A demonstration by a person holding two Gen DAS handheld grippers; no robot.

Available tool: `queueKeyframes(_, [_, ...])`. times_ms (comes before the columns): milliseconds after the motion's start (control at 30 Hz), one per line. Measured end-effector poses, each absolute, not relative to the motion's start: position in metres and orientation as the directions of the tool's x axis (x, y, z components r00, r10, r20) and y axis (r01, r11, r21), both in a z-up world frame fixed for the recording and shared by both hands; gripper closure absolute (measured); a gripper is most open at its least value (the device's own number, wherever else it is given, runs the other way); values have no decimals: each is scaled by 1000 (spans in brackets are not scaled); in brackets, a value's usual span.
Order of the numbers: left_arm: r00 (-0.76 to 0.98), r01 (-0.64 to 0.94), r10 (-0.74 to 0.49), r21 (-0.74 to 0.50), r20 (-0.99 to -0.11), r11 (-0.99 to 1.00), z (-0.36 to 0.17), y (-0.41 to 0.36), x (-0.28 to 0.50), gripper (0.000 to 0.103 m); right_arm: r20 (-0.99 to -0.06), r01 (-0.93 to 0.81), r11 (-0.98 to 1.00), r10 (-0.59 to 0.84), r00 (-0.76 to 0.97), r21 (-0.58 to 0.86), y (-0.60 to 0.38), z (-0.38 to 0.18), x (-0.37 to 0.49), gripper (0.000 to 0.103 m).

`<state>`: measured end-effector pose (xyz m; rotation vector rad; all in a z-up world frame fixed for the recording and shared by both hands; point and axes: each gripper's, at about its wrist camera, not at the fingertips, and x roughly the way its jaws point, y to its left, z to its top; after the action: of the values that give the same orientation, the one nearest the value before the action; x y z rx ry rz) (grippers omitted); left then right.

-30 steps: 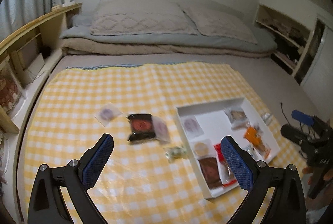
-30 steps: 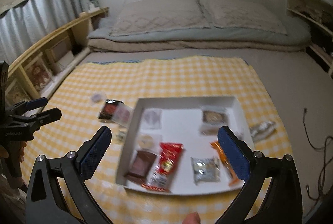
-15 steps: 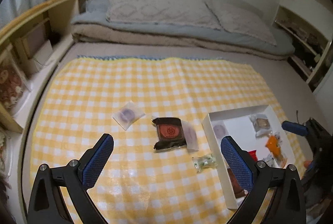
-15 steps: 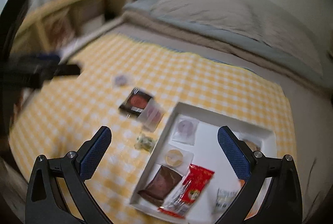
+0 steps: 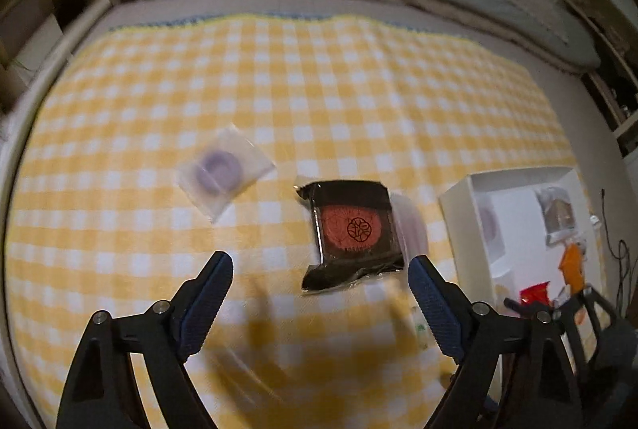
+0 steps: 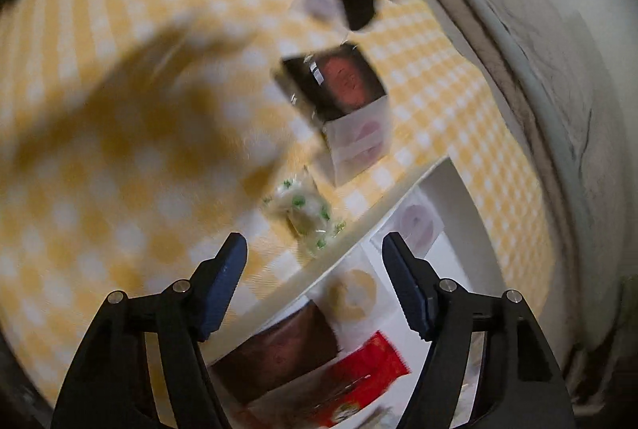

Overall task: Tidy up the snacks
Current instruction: 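Withdraw both open tools from the tray toward the black-red cake box, then grasp the black-red cake box with the left tool while the right grasps the green-printed candy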

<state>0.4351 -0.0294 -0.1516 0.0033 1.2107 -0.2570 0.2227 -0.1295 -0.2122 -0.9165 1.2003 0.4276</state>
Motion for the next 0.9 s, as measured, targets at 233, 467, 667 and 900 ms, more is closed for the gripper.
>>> queueKeyframes(233, [251,187,-207,-163,-945,969,-198,-43,467,14,-858,-801,317,-267,438,-508,-112,-252,205,39])
queueKeyframes(467, [242,192,-207,-163,-948,968,-223,-62,481,13,-873,-808,338,-253,416,-483,-114,-258,216,77])
queueKeyframes(667, [249,182,-203,-160,-947,970,-239,-76,493,11,-923,-781,495,-161,349,-381,-125,-240,231,78])
queueKeyframes(900, [240,169,-158,-119,-958,978,-255,-82,500,41,-970,-632,769,67,232,-98,-160,-192,257,78])
